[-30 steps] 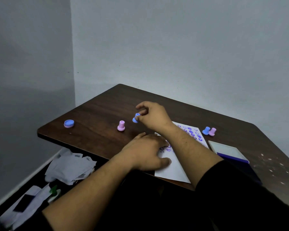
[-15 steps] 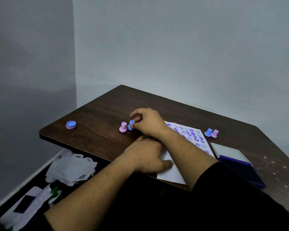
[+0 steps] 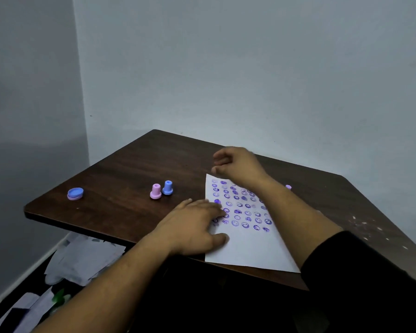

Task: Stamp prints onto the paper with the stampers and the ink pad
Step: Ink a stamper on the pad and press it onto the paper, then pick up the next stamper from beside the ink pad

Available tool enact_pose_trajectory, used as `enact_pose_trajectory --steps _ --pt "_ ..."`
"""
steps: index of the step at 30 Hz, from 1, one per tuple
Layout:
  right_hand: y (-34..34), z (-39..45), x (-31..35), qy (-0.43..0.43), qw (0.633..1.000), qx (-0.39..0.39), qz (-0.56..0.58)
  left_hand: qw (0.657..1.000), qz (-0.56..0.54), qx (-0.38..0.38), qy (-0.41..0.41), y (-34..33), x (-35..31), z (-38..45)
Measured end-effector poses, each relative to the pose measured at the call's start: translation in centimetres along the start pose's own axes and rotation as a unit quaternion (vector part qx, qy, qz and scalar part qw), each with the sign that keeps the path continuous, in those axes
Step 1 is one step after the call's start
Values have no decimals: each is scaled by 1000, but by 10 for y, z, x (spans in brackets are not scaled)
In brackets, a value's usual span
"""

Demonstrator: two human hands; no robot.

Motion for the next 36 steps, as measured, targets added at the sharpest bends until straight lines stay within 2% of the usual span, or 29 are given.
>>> enact_pose_trajectory --steps 5,8,16,22,36 --pt "72 -7 -58 -59 993 -97 -30 1000 -8 17 6 -3 4 3" --pt "101 -14 -93 -100 985 -123 -72 1000 -13 21 5 -4 6 3" --pt "124 -27 -148 -152 969 -113 -161 1000 -10 30 1 -4 4 4" --pt "120 -29 -163 -154 969 -94 -167 1000 -11 28 -5 -3 4 4" --pt "110 -30 -177 -147 967 -108 -179 999 -8 27 -16 -3 4 4"
Point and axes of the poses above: each hand's wrist, its own z-axis towards the middle knuckle, its own y-axis out of the back of the hand, x = y × z, the point moved 3 cm from there along z, towards the middle knuckle, and after that the axes turned 3 degrees about -y, right-handed, at the moved point
